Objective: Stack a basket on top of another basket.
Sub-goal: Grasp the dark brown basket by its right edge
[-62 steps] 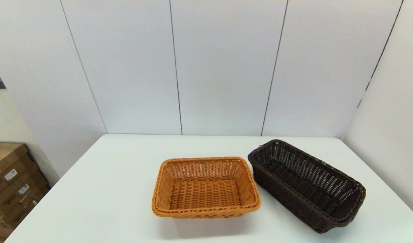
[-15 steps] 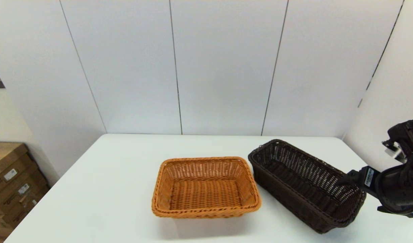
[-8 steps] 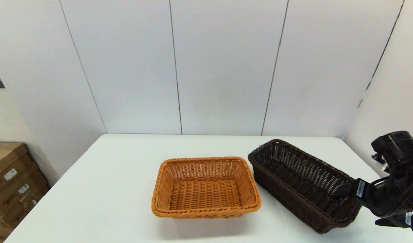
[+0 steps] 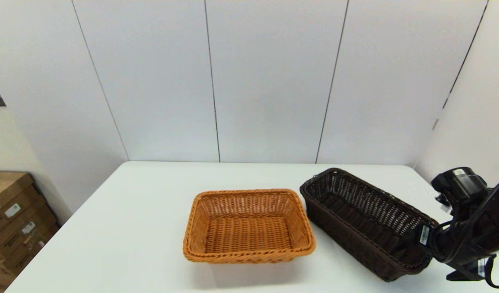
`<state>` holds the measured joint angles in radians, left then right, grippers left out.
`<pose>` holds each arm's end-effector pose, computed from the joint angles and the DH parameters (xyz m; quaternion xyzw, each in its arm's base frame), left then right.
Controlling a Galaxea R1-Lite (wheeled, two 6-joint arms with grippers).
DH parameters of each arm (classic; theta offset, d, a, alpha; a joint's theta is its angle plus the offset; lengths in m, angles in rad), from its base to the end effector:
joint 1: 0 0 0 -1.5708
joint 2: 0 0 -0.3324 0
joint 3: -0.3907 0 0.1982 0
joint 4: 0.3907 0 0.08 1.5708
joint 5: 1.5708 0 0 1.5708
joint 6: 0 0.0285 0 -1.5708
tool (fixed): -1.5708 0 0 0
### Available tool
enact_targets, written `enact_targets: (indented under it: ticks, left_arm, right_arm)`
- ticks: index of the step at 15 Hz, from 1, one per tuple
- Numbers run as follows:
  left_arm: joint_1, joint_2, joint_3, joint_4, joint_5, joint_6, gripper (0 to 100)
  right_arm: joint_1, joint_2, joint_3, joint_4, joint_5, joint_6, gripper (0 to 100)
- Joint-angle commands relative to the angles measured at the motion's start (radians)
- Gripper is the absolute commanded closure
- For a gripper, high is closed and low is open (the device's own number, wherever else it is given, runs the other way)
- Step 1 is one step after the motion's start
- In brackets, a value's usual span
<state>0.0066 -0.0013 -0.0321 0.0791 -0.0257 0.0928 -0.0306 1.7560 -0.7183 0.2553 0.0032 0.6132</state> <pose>-0.0434 -0.0010 0.0762 0.0460 0.0224 -0.0106 0.9986 0.2490 -0.0075 0.1029 0.2506 0.5709 -0.1922 0.7578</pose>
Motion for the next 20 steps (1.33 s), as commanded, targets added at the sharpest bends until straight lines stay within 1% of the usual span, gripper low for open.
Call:
enact_targets:
  ticks: [1,14,15,16,17,20]
  left_arm:
    - [0.001,0.001,0.0,0.001,0.0,-0.001,0]
    - [0.001,0.001,0.0,0.001,0.0,-0.001,0]
    - [0.001,0.001,0.0,0.001,0.0,0.001,0]
    - [0.001,0.001,0.0,0.001,0.0,0.001,0]
    - [0.001,0.001,0.0,0.001,0.0,0.001,0]
    - [0.001,0.001,0.0,0.001,0.0,0.001,0]
  right_arm:
    - [0.005,0.031,0.019,-0.037,-0.002,0.007,0]
    - [0.006,0.089,0.008,-0.039,-0.005,0.01,0]
    - [0.005,0.099,0.002,-0.039,-0.006,0.02,0]
    - [0.006,0.111,-0.009,-0.039,-0.009,0.045,0]
    - [0.006,0.122,-0.024,-0.034,-0.02,0.076,0]
    - [0.005,0.151,-0.049,-0.03,-0.049,0.119,0]
